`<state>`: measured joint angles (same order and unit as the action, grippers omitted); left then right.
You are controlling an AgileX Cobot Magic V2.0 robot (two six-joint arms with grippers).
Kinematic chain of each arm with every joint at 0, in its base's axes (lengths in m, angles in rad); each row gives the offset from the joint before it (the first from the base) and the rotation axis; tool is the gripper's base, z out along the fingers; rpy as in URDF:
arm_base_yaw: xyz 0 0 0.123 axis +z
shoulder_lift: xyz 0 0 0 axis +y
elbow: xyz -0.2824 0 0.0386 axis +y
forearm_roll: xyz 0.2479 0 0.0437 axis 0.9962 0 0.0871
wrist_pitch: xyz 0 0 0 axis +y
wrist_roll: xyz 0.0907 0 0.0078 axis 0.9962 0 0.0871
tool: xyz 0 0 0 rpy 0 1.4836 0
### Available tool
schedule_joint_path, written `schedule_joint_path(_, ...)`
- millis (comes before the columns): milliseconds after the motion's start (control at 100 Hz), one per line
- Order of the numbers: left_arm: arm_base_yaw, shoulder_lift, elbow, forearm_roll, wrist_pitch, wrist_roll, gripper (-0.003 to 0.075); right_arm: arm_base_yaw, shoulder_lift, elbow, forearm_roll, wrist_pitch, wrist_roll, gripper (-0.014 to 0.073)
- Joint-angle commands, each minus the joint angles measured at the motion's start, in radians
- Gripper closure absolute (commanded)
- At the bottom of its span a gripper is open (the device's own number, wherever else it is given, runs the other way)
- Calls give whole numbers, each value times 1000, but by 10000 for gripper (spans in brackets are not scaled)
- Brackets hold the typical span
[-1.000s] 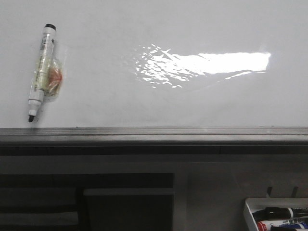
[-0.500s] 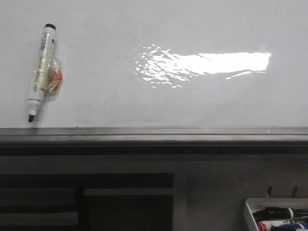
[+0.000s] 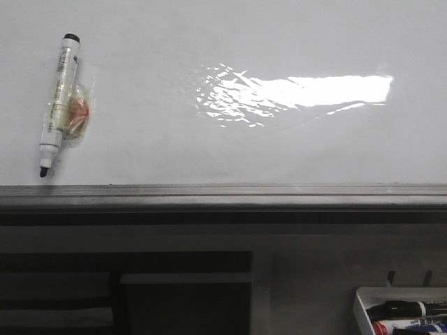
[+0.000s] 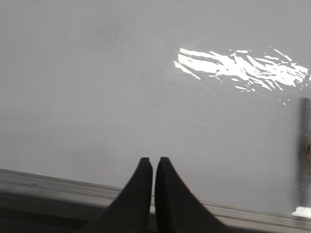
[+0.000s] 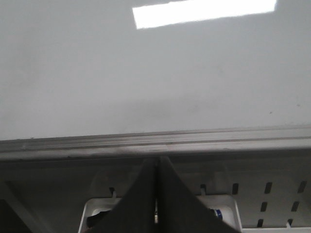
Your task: Write number 5 on whiteboard
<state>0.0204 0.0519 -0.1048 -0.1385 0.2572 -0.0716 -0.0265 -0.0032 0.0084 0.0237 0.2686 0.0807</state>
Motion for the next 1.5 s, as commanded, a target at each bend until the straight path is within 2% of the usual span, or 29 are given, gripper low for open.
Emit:
schedule_joint_path(0, 4, 83, -83, 18, -50, -8, 741, -3, 51, -54, 33, -58, -6, 655)
schedule_joint_path(190, 4, 200, -164, 43, -103, -8, 741, -3, 191, -150, 30, -43, -6, 655)
schedule_joint_path(320, 1, 238, -173, 52, -221, -8, 724, -3, 272, -204, 32, -50, -6, 655)
schedule_joint_path(390, -2, 245, -175, 46, -264, -8, 636, -3, 300, -206, 32, -103, -6, 655)
schedule_joint_path(510, -1, 248, -175, 46, -308, -8, 407, -3, 310, -204, 32, -122, -6, 655)
schedule_joint_path(550, -1, 248, -175, 46, -330, -8, 351, -3, 310, -204, 32, -118, -6, 655)
schedule_joint_path(610, -1, 248, -175, 46, -365, -8, 315, -3, 310, -204, 32, -118, -6, 655)
schedule_joint_path(740, -1, 248, -175, 46, -426, -8, 315, -3, 310, -204, 32, -118, -6, 655)
schedule_joint_path(940, -1, 264, -175, 42, -448, -8, 315, -3, 310, -204, 32, -120, -6, 655)
schedule_joint_path(1180, -18, 331, -175, 127, -457, -8, 315, -3, 310, -204, 32, -120, -6, 655)
schedule_joint_path(1320, -125, 369, -175, 155, -455, -8, 315, -3, 310, -204, 32, -121, -6, 655)
schedule_joint_path(1490, -353, 429, -175, 184, -454, -8, 315, -3, 310, -204, 32, -121, -6, 655)
